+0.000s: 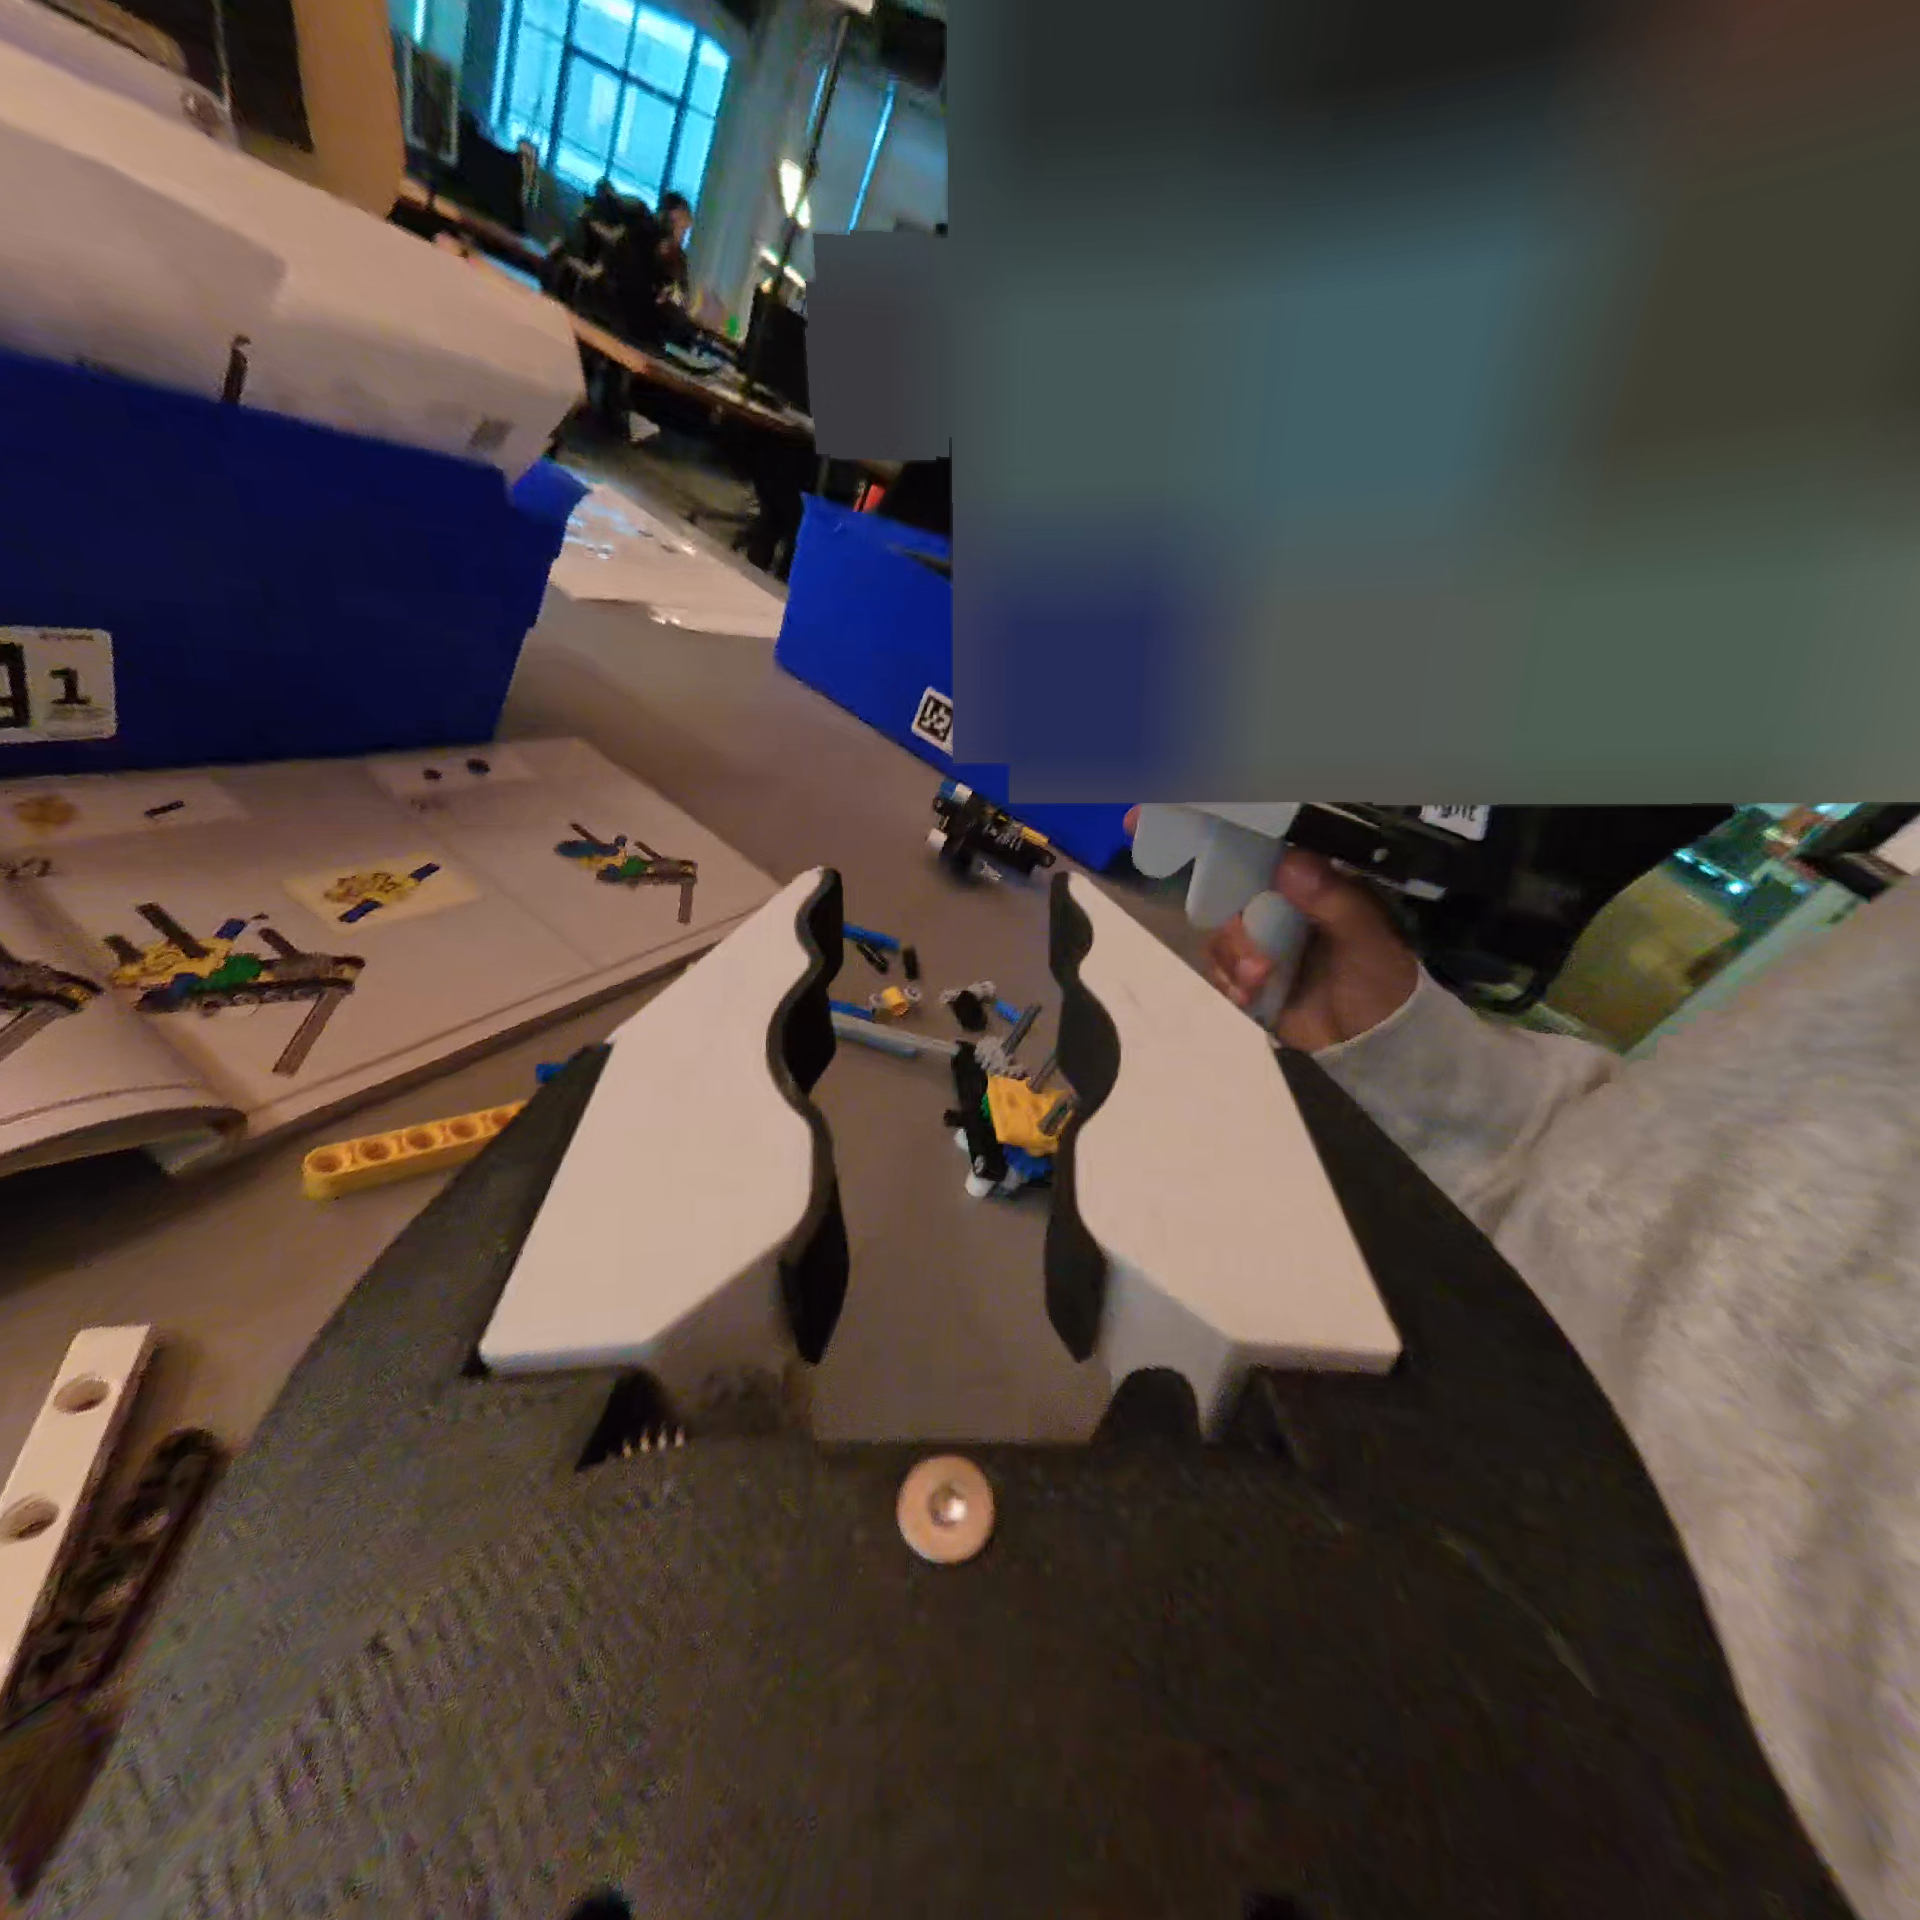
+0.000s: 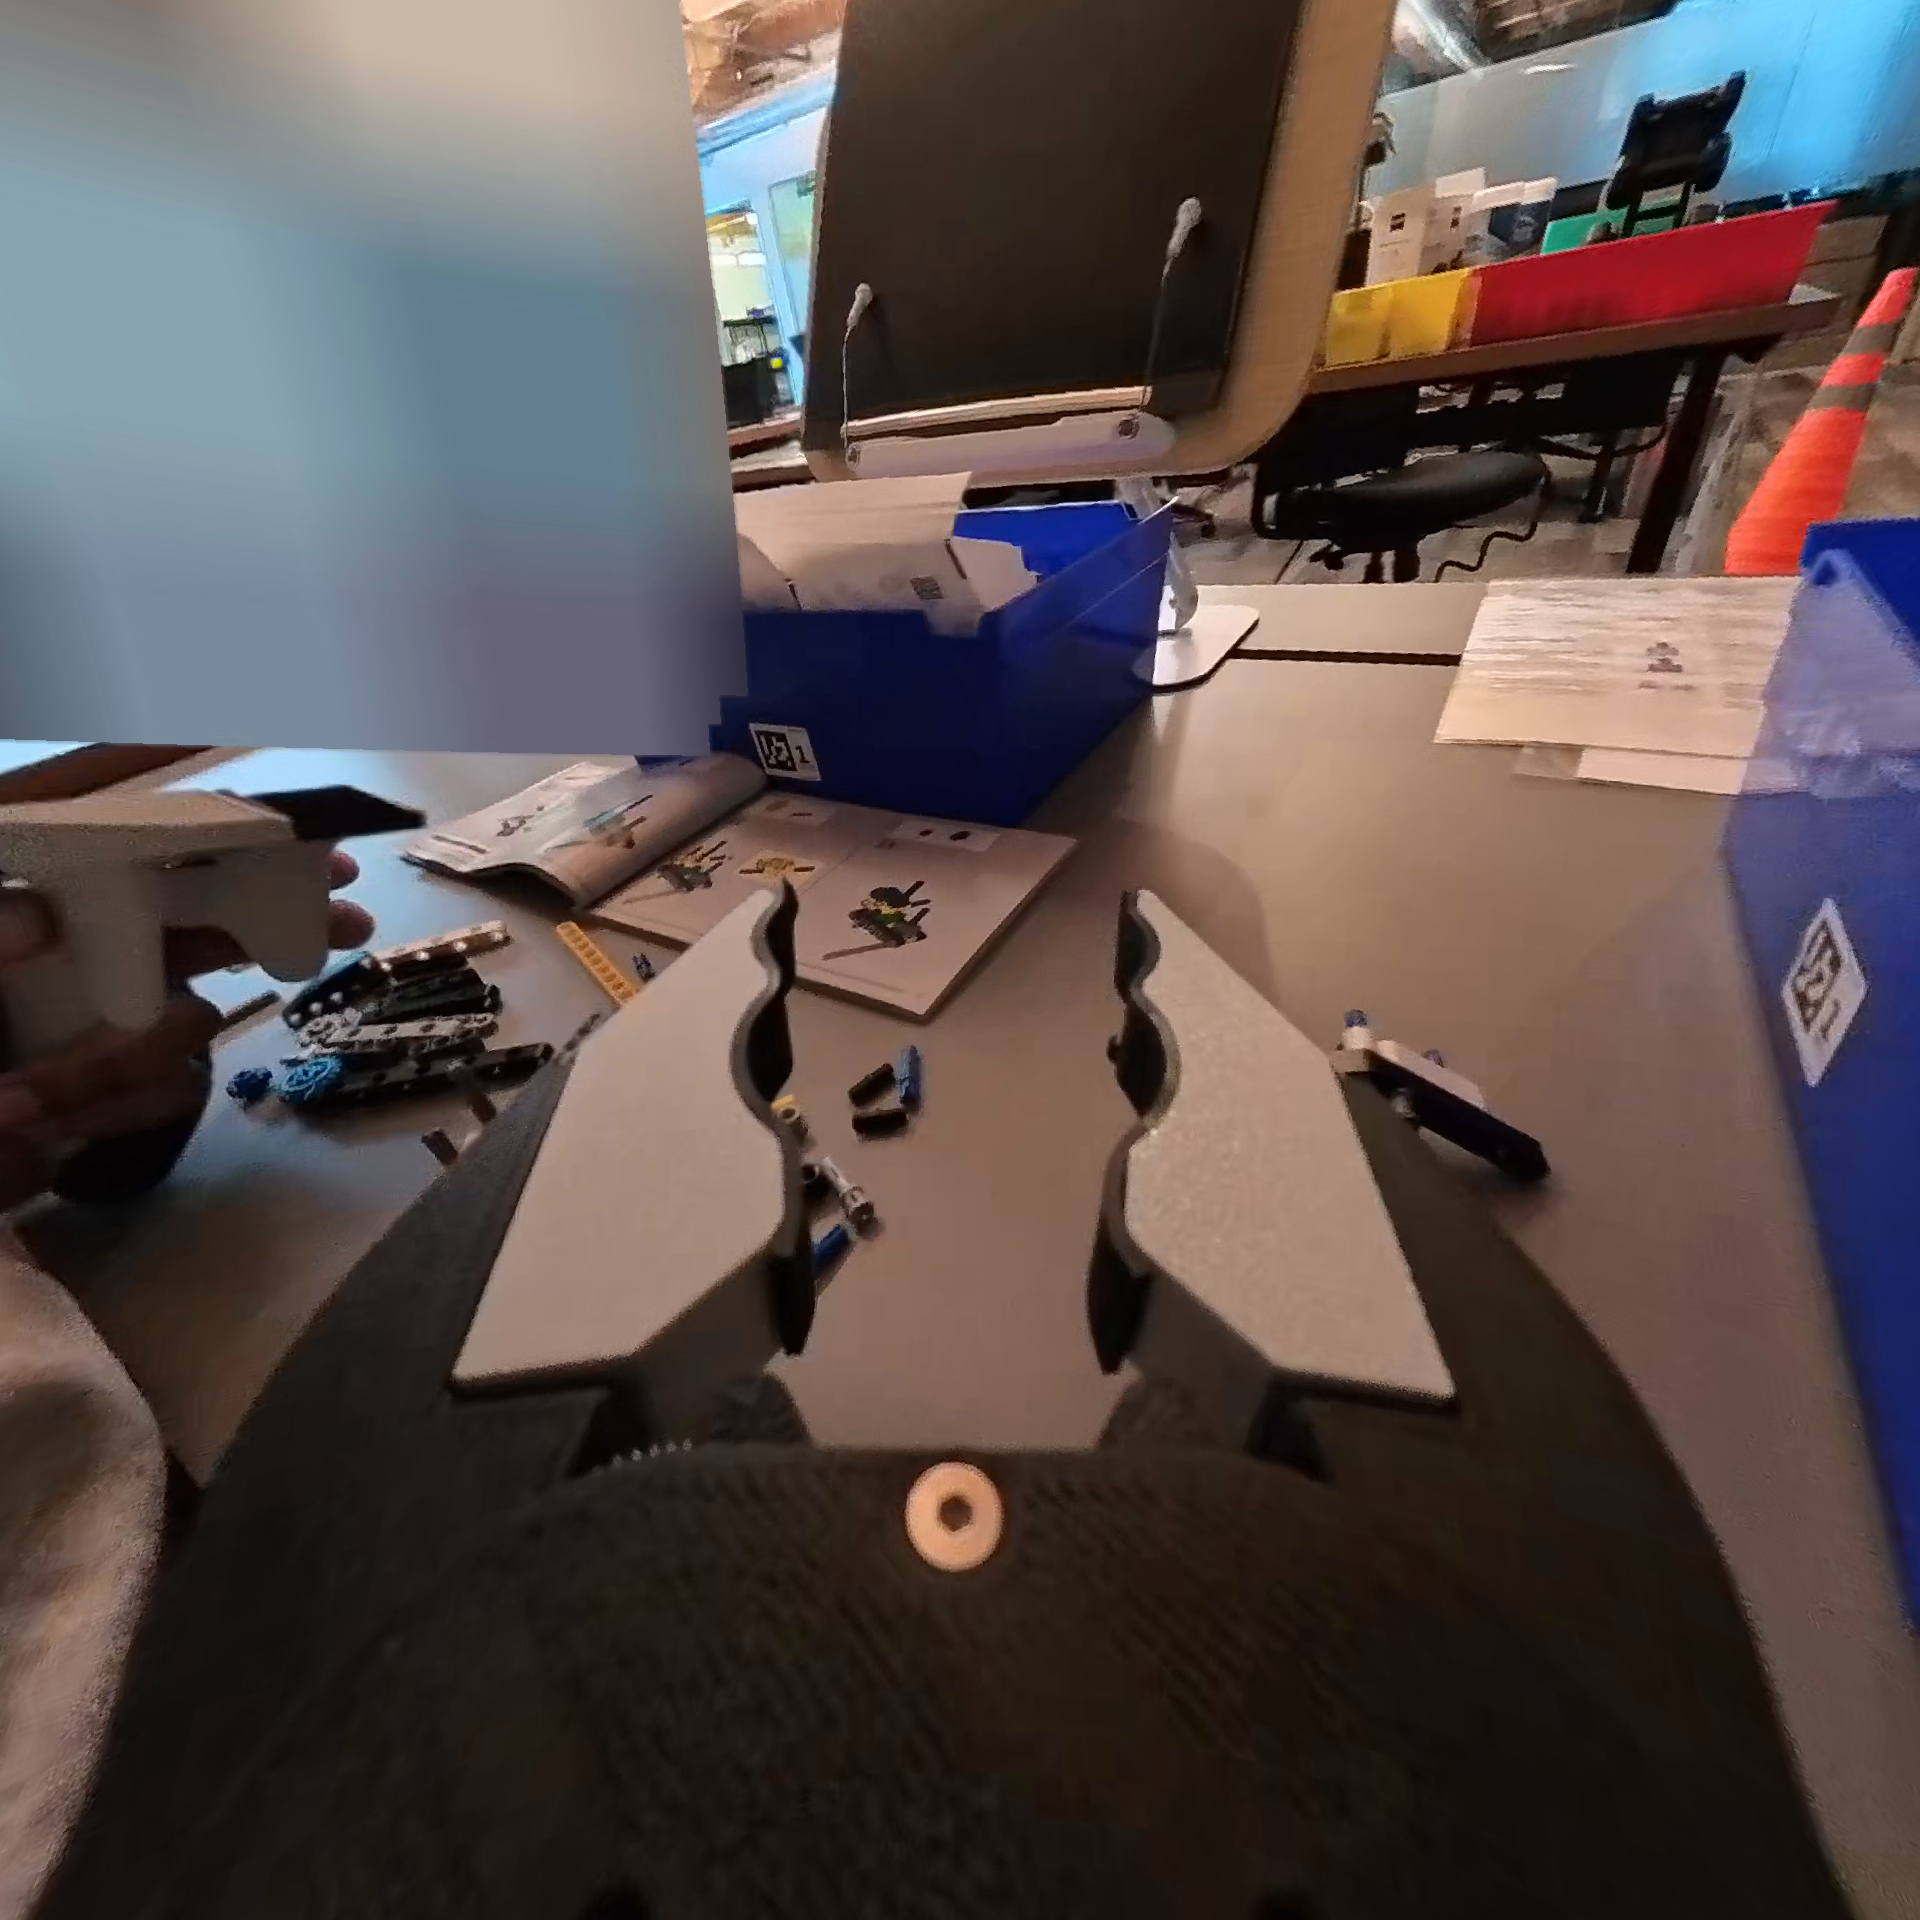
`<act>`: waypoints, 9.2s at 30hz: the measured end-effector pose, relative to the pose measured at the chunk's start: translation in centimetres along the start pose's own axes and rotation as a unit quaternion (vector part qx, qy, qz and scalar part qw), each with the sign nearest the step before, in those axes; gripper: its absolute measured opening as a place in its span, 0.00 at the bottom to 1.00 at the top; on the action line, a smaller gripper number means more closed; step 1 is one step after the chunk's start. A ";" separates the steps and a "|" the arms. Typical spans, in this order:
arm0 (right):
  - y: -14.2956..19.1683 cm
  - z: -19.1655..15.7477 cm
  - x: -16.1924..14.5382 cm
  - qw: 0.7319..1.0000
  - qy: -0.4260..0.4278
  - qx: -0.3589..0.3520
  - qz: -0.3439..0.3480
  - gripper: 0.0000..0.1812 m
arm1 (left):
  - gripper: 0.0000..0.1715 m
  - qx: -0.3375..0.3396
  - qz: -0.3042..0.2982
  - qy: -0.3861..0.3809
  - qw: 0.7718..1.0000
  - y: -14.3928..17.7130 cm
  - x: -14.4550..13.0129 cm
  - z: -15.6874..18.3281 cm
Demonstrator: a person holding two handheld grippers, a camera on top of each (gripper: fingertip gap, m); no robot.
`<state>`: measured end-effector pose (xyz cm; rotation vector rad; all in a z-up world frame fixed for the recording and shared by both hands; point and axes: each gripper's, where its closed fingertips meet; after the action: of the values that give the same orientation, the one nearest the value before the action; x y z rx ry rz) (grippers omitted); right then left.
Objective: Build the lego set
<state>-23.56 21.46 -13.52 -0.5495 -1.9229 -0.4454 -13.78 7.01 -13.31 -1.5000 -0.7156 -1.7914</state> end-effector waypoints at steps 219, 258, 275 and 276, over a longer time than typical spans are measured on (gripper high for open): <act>2.4 -8.0 -11.7 0.932 -0.074 0.082 -0.346 0.01 | 0.14 -0.010 -0.278 -0.090 0.956 -4.2 -9.5 6.2; 1.9 -8.0 -11.8 0.938 -0.046 0.078 -0.333 0.03 | 0.14 -0.022 -0.272 -0.071 0.959 -4.4 -9.6 6.6; 2.1 -7.8 -11.9 0.932 -0.064 0.027 -0.357 0.02 | 0.14 -0.015 -0.274 -0.076 0.959 -4.5 -9.7 6.6; 2.1 -7.8 -11.9 0.933 -0.044 0.023 -0.357 0.02 | 0.14 -0.015 -0.275 -0.076 0.958 -4.5 -9.7 6.6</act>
<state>-12.31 16.95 -21.26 0.1936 -2.1799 -0.8403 -12.39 16.36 -21.57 -1.5724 -1.2873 -2.1023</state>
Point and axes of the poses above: each gripper's, where its closed fingertips meet, y back along the fingers, x out of its top, z = x × y across the jaws, and after that the axes turned 15 degrees about -y, right-handed
